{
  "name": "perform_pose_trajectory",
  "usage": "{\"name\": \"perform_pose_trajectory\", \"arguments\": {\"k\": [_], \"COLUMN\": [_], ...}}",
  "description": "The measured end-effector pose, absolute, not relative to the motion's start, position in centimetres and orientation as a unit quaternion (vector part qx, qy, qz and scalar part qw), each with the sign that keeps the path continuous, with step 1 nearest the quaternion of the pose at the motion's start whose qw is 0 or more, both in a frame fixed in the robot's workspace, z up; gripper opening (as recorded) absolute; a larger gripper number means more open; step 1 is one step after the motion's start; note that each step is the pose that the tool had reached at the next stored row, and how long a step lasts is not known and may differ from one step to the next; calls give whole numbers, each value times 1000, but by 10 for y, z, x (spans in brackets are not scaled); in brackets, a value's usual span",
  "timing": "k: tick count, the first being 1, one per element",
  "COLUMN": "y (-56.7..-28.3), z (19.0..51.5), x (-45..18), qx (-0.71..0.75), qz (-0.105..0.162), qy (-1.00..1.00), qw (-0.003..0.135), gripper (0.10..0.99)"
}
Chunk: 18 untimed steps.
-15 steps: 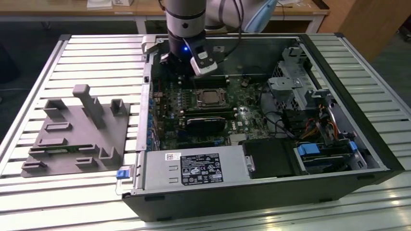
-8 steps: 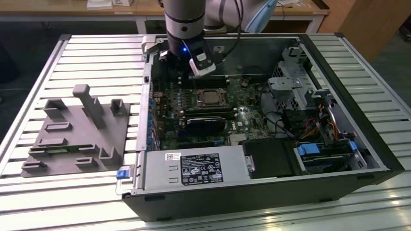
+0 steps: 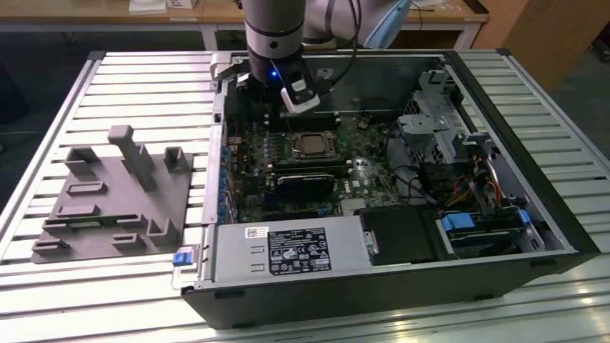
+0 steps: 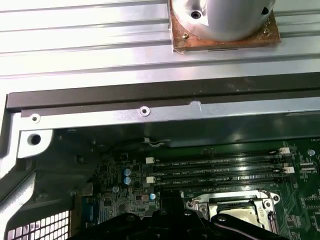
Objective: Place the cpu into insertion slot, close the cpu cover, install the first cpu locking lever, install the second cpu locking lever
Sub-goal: 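Install the first cpu locking lever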
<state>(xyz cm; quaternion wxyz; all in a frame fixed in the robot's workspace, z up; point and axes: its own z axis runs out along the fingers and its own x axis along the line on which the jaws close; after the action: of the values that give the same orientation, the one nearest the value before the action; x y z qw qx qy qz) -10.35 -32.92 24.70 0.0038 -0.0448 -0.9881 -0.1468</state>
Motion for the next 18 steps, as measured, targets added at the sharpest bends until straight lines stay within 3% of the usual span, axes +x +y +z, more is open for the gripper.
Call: {"name": "perform_pose_trajectory", "arguments": {"k": [18], "y": [-329], "z": [247], "x": [-67], "qx": [-45], "qz": [-149], "qy": [-988], "qw": [4], "gripper": [106]}}
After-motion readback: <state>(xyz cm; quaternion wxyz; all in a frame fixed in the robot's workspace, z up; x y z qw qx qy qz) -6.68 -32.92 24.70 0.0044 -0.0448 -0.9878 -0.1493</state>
